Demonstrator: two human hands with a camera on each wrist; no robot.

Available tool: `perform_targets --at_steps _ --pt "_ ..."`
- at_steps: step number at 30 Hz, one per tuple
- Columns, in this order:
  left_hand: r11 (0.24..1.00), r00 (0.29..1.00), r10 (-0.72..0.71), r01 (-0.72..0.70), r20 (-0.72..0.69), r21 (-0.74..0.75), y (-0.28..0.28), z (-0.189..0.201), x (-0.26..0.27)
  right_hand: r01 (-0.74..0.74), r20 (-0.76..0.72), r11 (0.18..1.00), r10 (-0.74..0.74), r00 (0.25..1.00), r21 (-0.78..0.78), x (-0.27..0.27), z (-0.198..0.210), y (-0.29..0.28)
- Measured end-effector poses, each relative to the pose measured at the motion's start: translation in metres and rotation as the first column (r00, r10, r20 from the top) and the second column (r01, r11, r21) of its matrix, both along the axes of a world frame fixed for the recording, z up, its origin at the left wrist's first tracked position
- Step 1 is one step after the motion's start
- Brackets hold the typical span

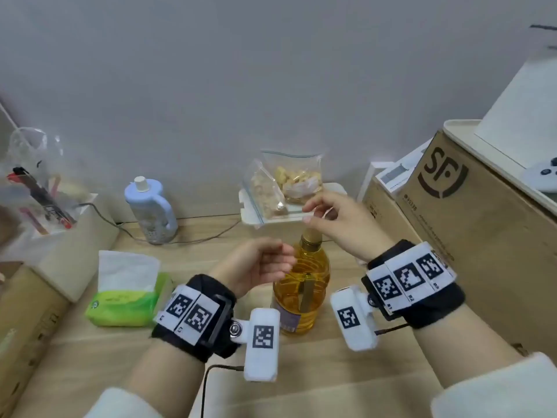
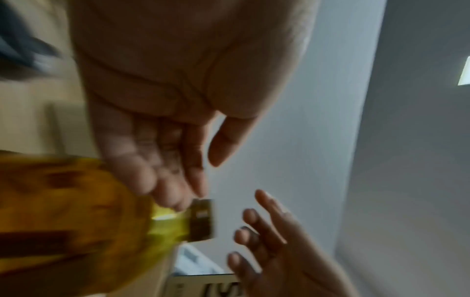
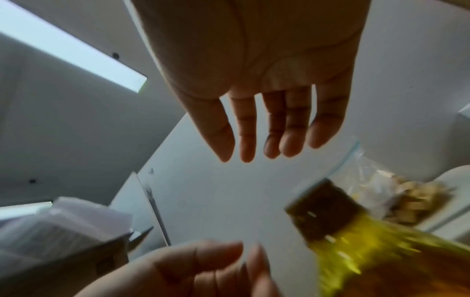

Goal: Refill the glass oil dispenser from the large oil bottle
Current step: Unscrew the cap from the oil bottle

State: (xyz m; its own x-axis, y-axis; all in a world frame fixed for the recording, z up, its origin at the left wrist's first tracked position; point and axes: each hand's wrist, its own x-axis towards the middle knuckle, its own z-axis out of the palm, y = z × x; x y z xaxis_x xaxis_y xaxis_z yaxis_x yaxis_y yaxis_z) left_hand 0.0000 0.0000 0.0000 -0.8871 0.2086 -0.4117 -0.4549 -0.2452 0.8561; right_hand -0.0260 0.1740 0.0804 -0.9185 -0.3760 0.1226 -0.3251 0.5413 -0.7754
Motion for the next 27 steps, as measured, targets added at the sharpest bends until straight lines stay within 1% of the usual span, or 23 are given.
perform_targets --at_steps 2,3,4,7,8,10,12,14,16,17,18,20,22,24,25,27 --pt "0.992 0.993 -0.071 0.08 0.095 -0.096 0.005 -0.013 0.008 0.041 -0.069 0.979 -0.028 0.997 0.201 0.003 -0.01 0.001" --pt "0.984 0.987 -0.096 0.113 0.128 -0.134 0.009 -0.022 0.011 0.048 -0.07 0.965 -0.031 0.997 0.257 0.004 -0.017 0.002" --pt "0.975 0.983 -0.121 0.145 0.141 -0.168 0.012 -0.031 0.013 0.054 -0.057 0.956 -0.039 0.998 0.287 0.006 -0.021 0.0" --pt "0.962 0.978 -0.151 0.179 0.144 -0.205 0.025 -0.037 0.015 0.081 -0.059 0.941 -0.065 0.996 0.328 0.007 -0.03 -0.005" --pt "0.953 0.975 -0.187 0.209 0.121 -0.219 0.029 -0.04 0.015 0.093 -0.077 0.931 -0.071 0.995 0.352 0.007 -0.031 -0.007" --pt "0.946 0.966 -0.242 0.256 0.09 -0.199 0.038 -0.038 0.017 0.125 -0.12 0.918 -0.085 0.989 0.377 0.007 -0.033 -0.011" --pt "0.948 0.963 -0.267 0.269 0.035 -0.171 0.046 -0.036 0.02 0.166 -0.179 0.896 -0.099 0.979 0.412 0.009 -0.033 -0.013" --pt "0.948 0.971 -0.237 0.223 -0.035 -0.225 0.051 -0.038 0.023 0.214 -0.251 0.844 -0.098 0.963 0.492 0.01 -0.031 -0.014" --pt "0.932 0.97 -0.203 0.149 -0.134 -0.331 0.052 -0.043 0.023 0.265 -0.32 0.761 -0.079 0.944 0.593 0.013 -0.028 -0.016" --pt "0.92 0.969 -0.184 0.112 -0.163 -0.375 0.052 -0.044 0.022 0.277 -0.343 0.734 -0.063 0.937 0.62 0.014 -0.027 -0.018" --pt "0.915 0.965 -0.189 0.106 -0.183 -0.389 0.051 -0.046 0.022 0.274 -0.348 0.721 -0.048 0.936 0.636 0.014 -0.027 -0.019" --pt "0.925 0.959 -0.2 0.118 -0.201 -0.361 0.046 -0.05 0.02 0.225 -0.323 0.736 -0.009 0.946 0.639 0.012 -0.026 -0.02" --pt "0.931 0.958 -0.206 0.13 -0.198 -0.34 0.041 -0.053 0.019 0.132 -0.255 0.753 0.049 0.966 0.645 0.009 -0.023 -0.017" --pt "0.928 0.953 -0.226 0.147 -0.201 -0.342 0.038 -0.053 0.018 0.062 -0.196 0.741 0.096 0.976 0.669 0.008 -0.019 -0.013" --pt "0.926 0.95 -0.233 0.151 -0.208 -0.345 0.037 -0.052 0.018 0.058 -0.189 0.738 0.095 0.977 0.672 0.008 -0.017 -0.012" --pt "0.924 0.944 -0.242 0.154 -0.224 -0.35 0.036 -0.053 0.017 0.123 -0.239 0.723 0.06 0.969 0.68 0.008 -0.015 -0.015"
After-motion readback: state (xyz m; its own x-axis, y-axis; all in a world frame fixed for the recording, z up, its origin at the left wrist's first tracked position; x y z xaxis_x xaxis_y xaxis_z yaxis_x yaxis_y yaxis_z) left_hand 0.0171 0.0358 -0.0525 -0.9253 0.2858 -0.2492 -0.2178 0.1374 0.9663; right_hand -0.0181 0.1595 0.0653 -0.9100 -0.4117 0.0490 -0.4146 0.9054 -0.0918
